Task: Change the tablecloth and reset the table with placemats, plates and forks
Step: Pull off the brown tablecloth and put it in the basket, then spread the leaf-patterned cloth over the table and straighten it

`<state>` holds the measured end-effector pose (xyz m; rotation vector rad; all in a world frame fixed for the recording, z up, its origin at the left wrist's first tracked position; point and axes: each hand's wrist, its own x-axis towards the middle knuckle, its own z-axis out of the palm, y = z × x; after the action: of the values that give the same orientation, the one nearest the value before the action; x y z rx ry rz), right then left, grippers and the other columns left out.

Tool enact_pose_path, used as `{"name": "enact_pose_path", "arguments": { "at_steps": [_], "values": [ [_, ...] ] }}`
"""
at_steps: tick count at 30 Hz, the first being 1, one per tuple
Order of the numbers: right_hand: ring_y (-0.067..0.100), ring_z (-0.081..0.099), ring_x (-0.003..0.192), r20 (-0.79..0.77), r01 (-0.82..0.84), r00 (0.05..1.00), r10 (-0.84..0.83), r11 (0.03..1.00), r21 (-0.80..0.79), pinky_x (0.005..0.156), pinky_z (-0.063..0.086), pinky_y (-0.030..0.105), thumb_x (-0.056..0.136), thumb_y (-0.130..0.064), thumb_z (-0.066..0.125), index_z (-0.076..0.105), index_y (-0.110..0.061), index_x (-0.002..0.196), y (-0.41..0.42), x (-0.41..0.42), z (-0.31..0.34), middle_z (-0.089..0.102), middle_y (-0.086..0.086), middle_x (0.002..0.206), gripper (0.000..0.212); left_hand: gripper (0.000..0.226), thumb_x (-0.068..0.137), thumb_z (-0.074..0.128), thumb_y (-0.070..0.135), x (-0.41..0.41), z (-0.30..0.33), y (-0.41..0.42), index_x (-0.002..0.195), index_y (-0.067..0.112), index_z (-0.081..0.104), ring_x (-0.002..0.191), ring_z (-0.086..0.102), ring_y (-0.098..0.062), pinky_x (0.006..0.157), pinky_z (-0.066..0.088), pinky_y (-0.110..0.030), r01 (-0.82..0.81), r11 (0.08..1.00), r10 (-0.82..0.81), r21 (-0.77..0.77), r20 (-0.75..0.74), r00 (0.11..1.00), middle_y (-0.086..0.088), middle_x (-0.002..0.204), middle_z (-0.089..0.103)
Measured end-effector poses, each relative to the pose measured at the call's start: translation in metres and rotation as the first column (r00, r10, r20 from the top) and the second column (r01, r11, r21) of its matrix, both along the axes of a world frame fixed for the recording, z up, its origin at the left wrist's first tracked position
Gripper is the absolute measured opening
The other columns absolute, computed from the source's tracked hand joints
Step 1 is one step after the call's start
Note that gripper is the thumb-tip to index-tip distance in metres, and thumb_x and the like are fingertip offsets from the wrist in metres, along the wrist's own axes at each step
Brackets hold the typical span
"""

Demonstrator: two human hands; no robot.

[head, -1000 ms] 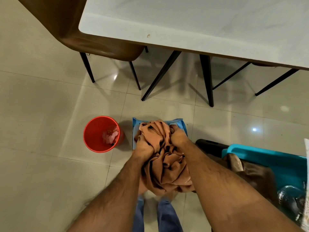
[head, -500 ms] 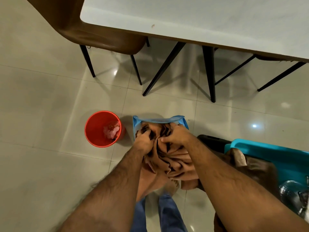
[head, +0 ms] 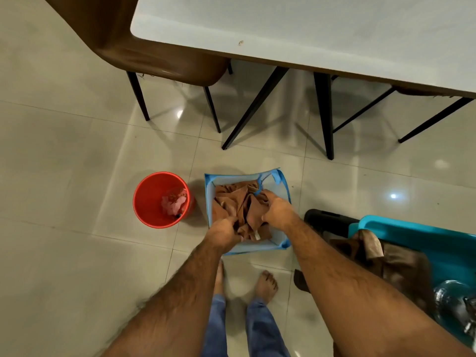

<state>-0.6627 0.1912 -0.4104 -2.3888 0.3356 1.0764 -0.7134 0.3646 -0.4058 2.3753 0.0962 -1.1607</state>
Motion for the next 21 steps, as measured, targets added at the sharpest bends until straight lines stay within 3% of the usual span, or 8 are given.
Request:
{"name": "enact_pose_path", "arguments": {
  "at_steps": [2,4,7,11,15,18,21],
  "values": [
    [0.030,0.061,0.112,-0.010,-0.038,0.999,0.038,0.998,-0.040,0.095,0.053,0.037,0.083,-0.013,0.063,0.047,-0.021,0.141,0.003,-0.002,0.003,0.063,0.010,0.126,0.060,0.041,0.084,0.067,0.019,0.000,0.000,-0.004,0.123,0.010,0.058,0.104,0.060,-0.033,0.083,0.047,-0.032,-0.040,0.999,0.040,-0.024,0.020,0.999,-0.013,0.114,0.064],
    [0.031,0.063,0.106,-0.015,-0.120,0.993,0.119,0.989,-0.089,0.085,0.053,0.032,0.088,-0.017,0.061,0.058,-0.011,0.123,0.006,-0.007,0.007,0.066,0.011,0.117,0.036,0.038,0.085,0.066,0.019,-0.001,0.005,-0.008,0.121,0.010,0.057,0.105,0.060,-0.032,0.085,0.048,-0.033,-0.061,0.996,0.063,-0.057,0.034,0.997,-0.013,0.114,0.063],
    [0.029,0.065,0.093,0.057,-0.115,0.991,0.119,0.991,-0.070,0.074,0.051,0.030,0.093,-0.020,0.054,0.064,-0.013,0.109,0.010,-0.018,0.010,0.069,0.011,0.106,0.020,0.039,0.088,0.065,0.025,0.001,0.010,-0.013,0.123,0.013,0.055,0.106,0.059,-0.028,0.084,0.046,-0.030,-0.063,0.995,0.066,-0.075,0.044,0.997,-0.007,0.116,0.062],
    [0.027,0.066,0.088,0.107,-0.037,0.994,0.038,0.999,-0.006,0.075,0.055,0.032,0.092,-0.020,0.055,0.068,-0.015,0.101,0.008,-0.025,0.031,0.071,0.008,0.099,0.017,0.044,0.090,0.062,0.029,0.008,0.030,-0.022,0.131,0.016,0.054,0.112,0.058,-0.027,0.090,0.047,-0.032,-0.042,0.997,0.049,-0.066,0.105,0.993,-0.008,0.123,0.062],
    [0.026,0.067,0.096,0.127,0.042,0.991,-0.051,0.996,0.074,0.083,0.054,0.033,0.091,-0.026,0.059,0.071,-0.017,0.104,0.000,-0.023,0.078,0.072,0.005,0.105,0.020,0.020,0.089,0.058,0.026,0.015,0.075,-0.035,0.106,0.021,0.066,0.094,0.065,-0.023,0.072,0.048,-0.029,-0.025,0.992,0.049,-0.121,0.198,0.979,-0.002,0.101,0.069],
    [0.026,0.066,0.099,0.144,0.094,0.984,-0.106,0.992,0.089,0.088,0.053,0.036,0.093,-0.026,0.059,0.071,-0.018,0.101,-0.010,-0.013,0.128,0.072,0.007,0.107,0.017,0.023,0.087,0.056,0.027,0.031,0.124,-0.045,0.105,0.021,0.068,0.096,0.066,-0.023,0.080,0.053,-0.037,0.051,0.990,-0.013,-0.130,0.278,0.960,-0.002,0.102,0.071],
    [0.024,0.065,0.104,0.205,0.160,0.962,-0.182,0.980,0.115,0.085,0.051,0.030,0.091,-0.028,0.065,0.068,-0.013,0.115,-0.024,-0.012,0.184,0.069,0.009,0.115,0.029,0.038,0.091,0.056,0.028,0.040,0.183,-0.057,0.126,0.014,0.062,0.115,0.059,-0.027,0.095,0.048,-0.038,0.102,0.986,-0.054,-0.131,0.326,0.944,-0.010,0.123,0.065]
  ]
}}
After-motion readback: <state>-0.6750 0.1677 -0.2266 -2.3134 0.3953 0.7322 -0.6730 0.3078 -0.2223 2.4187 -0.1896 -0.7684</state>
